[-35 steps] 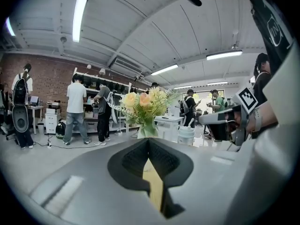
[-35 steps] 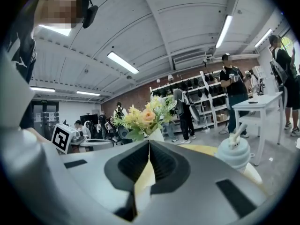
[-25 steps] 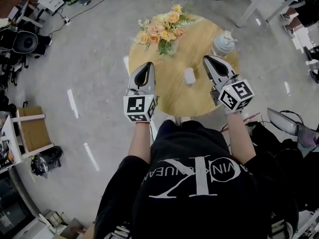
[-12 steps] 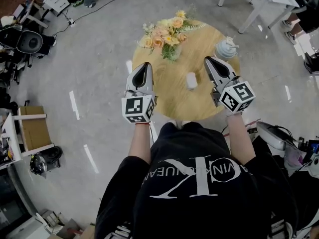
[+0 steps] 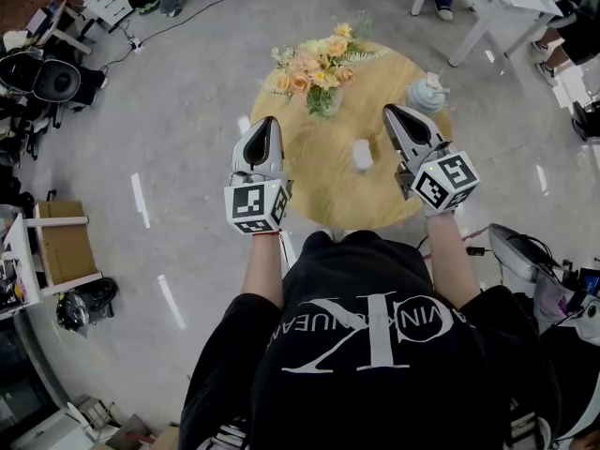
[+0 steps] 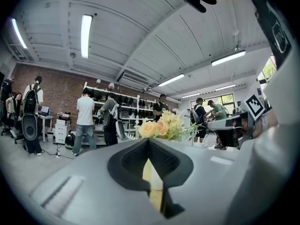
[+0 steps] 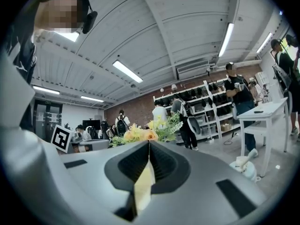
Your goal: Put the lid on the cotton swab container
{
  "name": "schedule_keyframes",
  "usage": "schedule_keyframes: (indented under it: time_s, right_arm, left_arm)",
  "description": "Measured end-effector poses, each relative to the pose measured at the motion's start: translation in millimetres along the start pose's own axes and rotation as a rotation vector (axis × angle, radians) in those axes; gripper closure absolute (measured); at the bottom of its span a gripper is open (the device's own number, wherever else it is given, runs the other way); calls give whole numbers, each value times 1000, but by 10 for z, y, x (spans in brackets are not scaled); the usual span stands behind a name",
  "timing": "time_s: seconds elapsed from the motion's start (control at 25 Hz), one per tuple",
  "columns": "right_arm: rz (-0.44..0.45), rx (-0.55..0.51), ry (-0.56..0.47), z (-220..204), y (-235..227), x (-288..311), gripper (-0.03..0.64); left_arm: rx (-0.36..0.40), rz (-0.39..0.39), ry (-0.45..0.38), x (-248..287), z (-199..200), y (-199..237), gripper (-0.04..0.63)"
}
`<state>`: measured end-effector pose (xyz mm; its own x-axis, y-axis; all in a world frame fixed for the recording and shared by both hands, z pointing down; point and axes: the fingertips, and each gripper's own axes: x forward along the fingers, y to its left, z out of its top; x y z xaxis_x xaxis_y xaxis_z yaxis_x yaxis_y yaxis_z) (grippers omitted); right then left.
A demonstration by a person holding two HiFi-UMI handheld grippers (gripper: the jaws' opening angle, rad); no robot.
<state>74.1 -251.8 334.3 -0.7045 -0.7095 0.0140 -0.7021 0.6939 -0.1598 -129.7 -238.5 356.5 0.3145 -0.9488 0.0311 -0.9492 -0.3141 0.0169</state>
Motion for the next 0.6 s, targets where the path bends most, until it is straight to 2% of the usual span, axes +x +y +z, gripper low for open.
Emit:
schedule_keyframes:
  time_s: [0.6]
  right_arm:
    - [-26, 2, -18, 33, 6, -88, 601]
  left_arm:
    - [-5, 8, -19, -72, 83, 10, 583]
